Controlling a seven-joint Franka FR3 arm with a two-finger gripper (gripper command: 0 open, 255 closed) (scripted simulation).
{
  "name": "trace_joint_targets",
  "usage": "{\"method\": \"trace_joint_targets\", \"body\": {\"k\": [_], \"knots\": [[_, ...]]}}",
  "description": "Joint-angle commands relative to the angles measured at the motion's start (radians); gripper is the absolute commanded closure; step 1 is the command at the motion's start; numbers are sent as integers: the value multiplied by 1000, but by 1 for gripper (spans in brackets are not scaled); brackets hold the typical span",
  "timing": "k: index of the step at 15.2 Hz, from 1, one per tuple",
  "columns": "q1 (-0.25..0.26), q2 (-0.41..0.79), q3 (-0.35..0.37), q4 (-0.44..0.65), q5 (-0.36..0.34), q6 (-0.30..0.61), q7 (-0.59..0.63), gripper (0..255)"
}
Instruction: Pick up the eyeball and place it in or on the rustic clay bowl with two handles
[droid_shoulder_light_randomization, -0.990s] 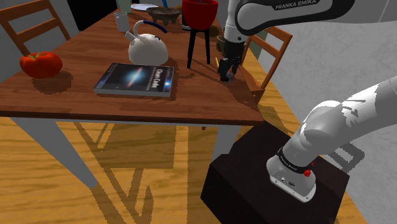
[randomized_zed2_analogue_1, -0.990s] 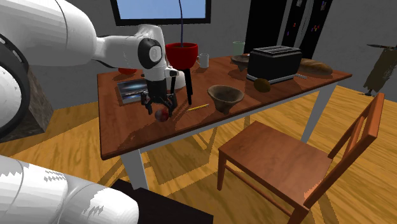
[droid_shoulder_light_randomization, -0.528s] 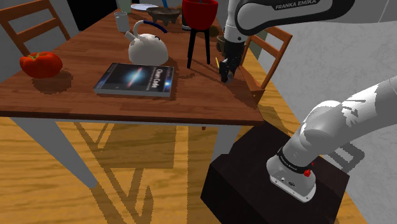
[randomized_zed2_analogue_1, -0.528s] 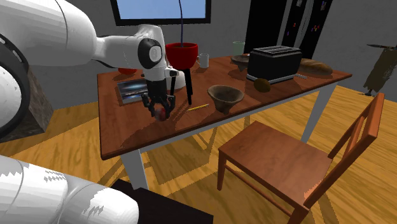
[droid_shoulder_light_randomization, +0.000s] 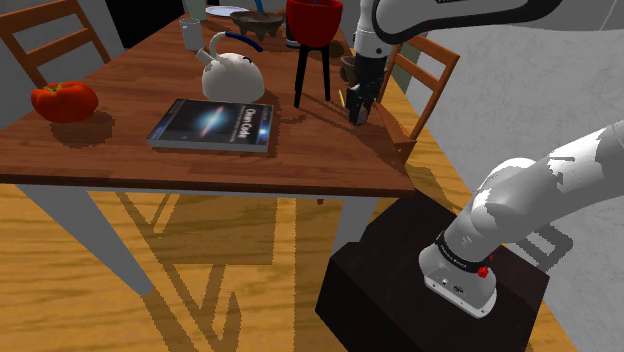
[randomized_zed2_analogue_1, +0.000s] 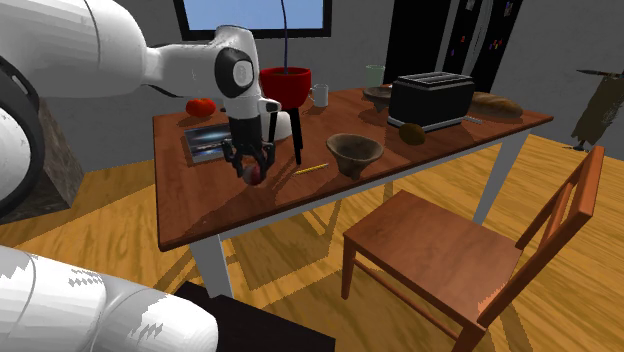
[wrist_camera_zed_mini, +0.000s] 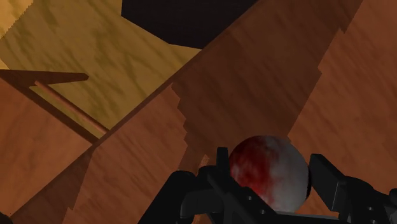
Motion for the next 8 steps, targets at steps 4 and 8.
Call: {"method": "trace_joint_targets", "body": {"k": [4,8], "knots": [[0,-3,0,66,0,-70,1,255],[0,-1,-1,121,-1,-123,1,255]]}}
